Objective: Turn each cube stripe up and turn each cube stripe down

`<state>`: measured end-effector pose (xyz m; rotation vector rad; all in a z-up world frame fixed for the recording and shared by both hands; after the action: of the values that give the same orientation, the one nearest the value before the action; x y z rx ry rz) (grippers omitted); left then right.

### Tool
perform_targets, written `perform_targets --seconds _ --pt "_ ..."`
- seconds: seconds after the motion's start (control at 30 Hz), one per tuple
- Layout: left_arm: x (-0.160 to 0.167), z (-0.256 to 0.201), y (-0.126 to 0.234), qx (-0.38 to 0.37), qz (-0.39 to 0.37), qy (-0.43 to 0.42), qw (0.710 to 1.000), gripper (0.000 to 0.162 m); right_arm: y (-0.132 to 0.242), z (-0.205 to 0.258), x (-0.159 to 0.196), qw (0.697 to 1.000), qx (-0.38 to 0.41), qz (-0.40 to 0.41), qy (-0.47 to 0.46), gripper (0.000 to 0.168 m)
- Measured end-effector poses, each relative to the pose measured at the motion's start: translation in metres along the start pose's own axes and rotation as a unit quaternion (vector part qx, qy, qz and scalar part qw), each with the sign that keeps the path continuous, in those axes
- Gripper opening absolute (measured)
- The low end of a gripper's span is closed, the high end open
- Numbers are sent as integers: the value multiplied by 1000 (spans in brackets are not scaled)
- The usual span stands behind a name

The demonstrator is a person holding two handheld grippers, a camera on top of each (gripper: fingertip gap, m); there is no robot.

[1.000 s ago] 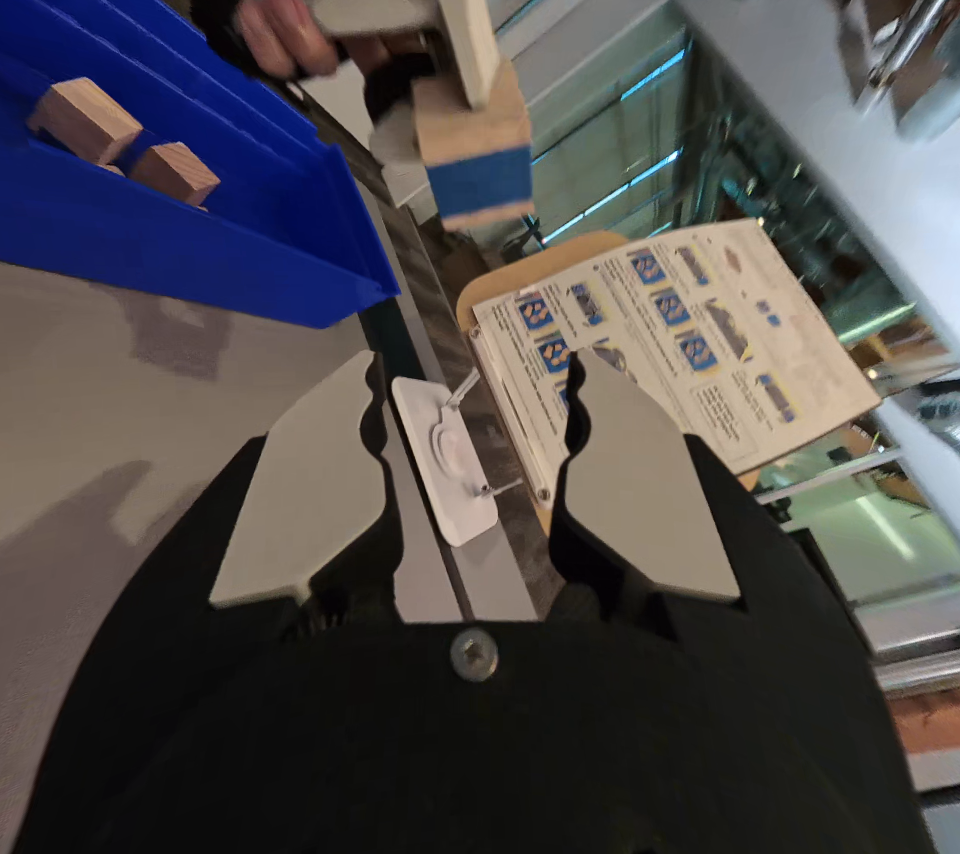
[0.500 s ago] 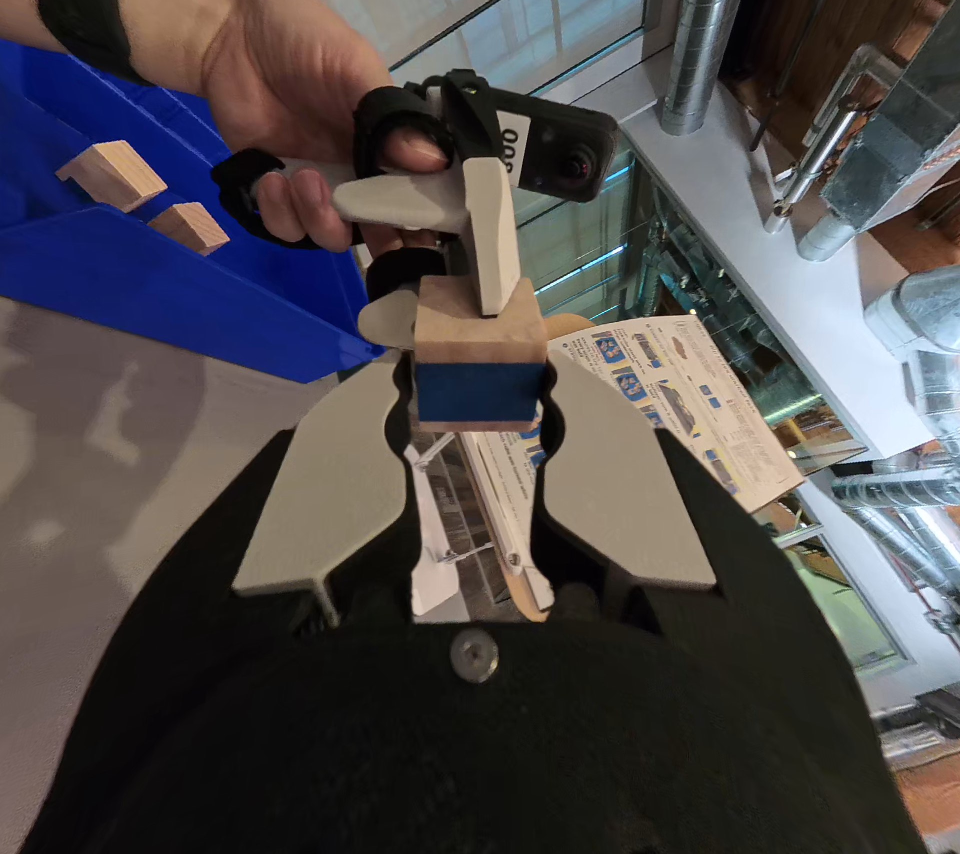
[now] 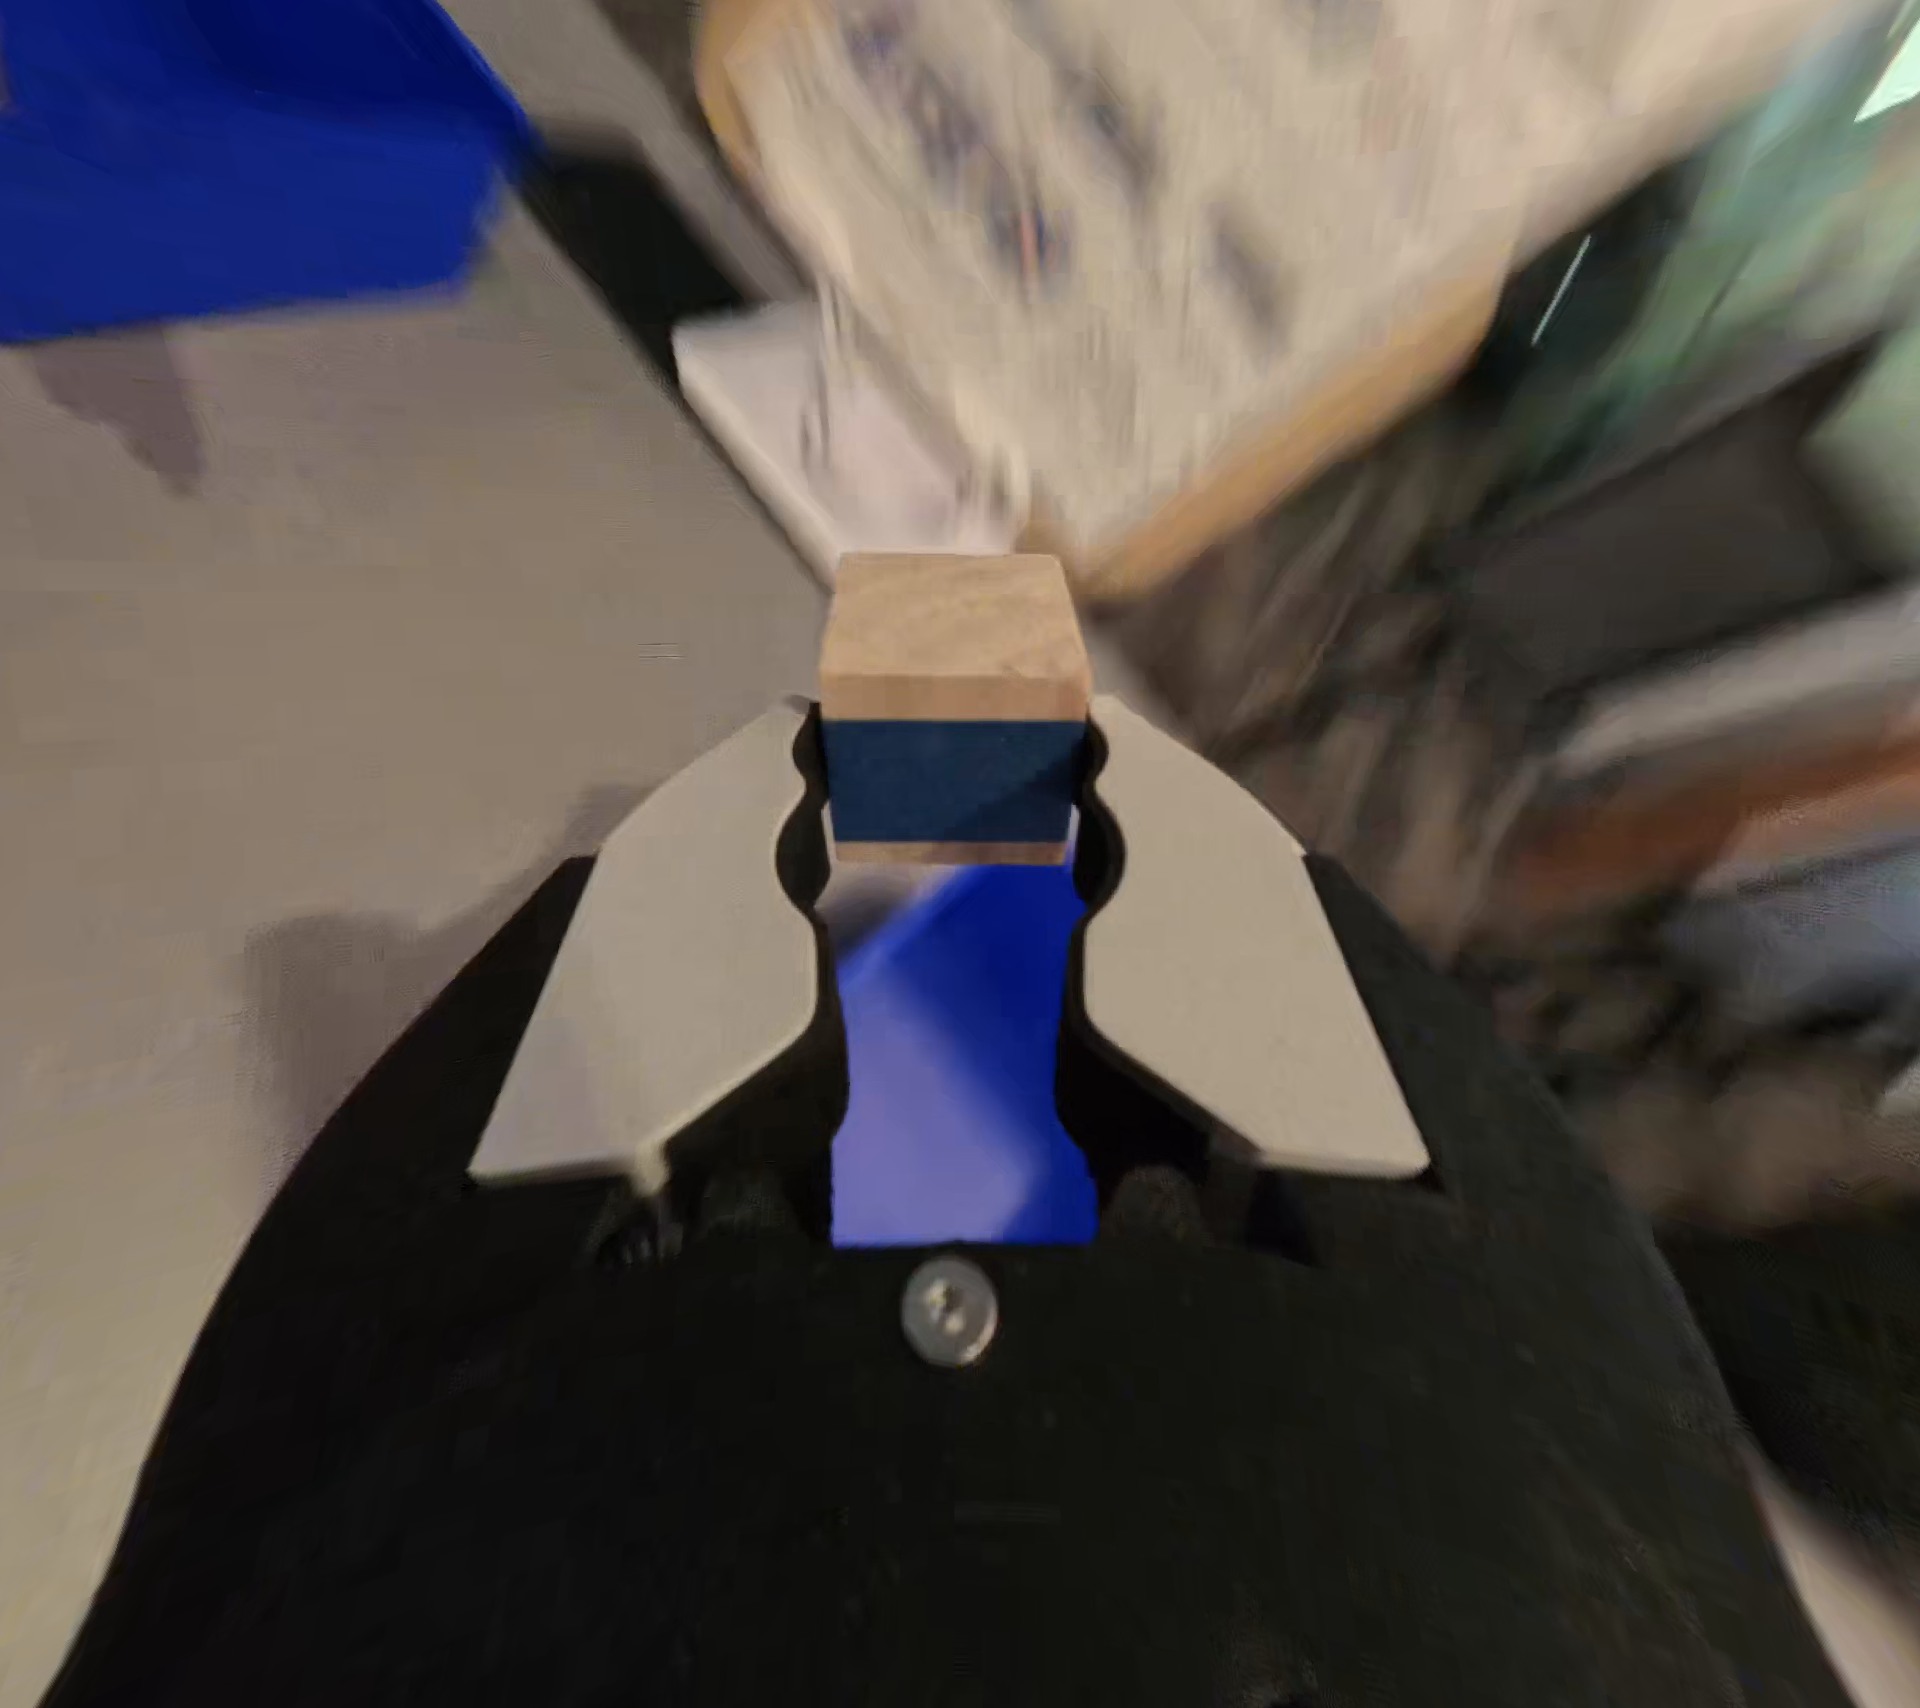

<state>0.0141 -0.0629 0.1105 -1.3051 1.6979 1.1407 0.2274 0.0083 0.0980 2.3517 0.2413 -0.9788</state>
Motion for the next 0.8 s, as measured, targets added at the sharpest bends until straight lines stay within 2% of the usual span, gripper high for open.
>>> perform_targets --seconds 0.03,0.1,0.17,0.23,0.43,0.53,0.73,0.8 --pt "-3 -2 6 -10 -7 -5 1000 63 -7 -21 41 989 -26 99 -106 45" --pt "-4 -4 15 -29 -9 -11 999 61 -21 -50 120 933 -40 236 -271 46" --pt "-4 -4 20 -45 -4 -14 999 61 -38 -60 181 882 -43 317 -345 46" --pt "-3 -5 22 -53 0 -16 998 60 -52 -62 218 851 -29 375 -367 46" --pt "0 -5 22 -59 16 -11 998 58 -82 -43 260 797 -33 462 -387 46" --pt "3 -3 21 -66 26 -8 997 57 -86 -40 273 781 -22 489 -387 46" --pt "8 0 22 -82 48 -13 995 55 -88 -39 285 770 -10 507 -388 46" --pt "8 8 31 -114 53 -17 992 52 -89 -40 284 773 -10 506 -383 50"
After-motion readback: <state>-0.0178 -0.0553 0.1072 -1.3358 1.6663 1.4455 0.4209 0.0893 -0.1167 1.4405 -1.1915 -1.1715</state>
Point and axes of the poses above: each gripper's, where its closed fingertips meet, y back along the fingers, x out of its underside, z = x × y across the jaws, the point moved 3 cm from there along y, back along the fingers, and after that the axes turned 6 degrees about z, right-handed, at the moved point
